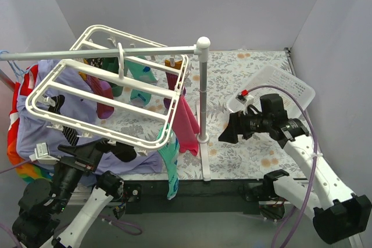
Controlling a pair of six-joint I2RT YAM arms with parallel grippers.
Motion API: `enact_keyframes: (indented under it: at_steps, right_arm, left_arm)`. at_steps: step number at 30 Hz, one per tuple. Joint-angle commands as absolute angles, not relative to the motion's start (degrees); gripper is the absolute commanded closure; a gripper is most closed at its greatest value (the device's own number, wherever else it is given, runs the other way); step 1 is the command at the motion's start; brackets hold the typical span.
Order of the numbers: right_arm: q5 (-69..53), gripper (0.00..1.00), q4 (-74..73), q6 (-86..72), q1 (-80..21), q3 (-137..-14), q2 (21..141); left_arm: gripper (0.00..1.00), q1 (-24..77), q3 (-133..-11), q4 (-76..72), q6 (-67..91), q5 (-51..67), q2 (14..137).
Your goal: Remove the socks clipped to the hanger
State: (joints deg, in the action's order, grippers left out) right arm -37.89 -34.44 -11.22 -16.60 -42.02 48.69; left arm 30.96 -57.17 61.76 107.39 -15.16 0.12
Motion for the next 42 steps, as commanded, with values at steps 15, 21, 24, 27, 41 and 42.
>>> enact_keyframes:
  at_steps: [15, 21, 24, 27, 41, 42]
  right_arm:
    - [-31.12, 0.02, -7.93, -12.13, -58.35, -54.50, 51.68]
    - [-28.83, 0.02, 1.58, -12.48, -61.43, -53.61, 54.93]
    - [-27.69, 0.02, 4.91, -11.69, -63.10, -54.14, 56.68]
    - [-26.64, 0.02, 7.73, -10.46, -64.07, -53.79, 58.35]
    - [-21.71, 0.09, 19.33, -11.34, -71.10, -52.38, 62.84]
    - [-21.27, 0.10, 19.51, -11.42, -71.45, -52.47, 62.93]
  left_arm:
    - [0.29, 30.76, -63.02, 44.49, 96.50, 25.00, -2.48]
    - [0.39, 30.76, -73.02, 52.45, 92.38, 25.07, 5.09]
    - [0.39, 30.76, -79.00, 56.07, 92.37, 20.48, 5.36]
    - [0.39, 30.76, -78.49, 51.69, 93.77, 24.94, 5.27]
    - [0.43, 19.69, -69.70, 43.15, 89.22, 57.21, 16.87]
    - [0.43, 19.17, -69.18, 43.24, 88.69, 57.39, 17.05]
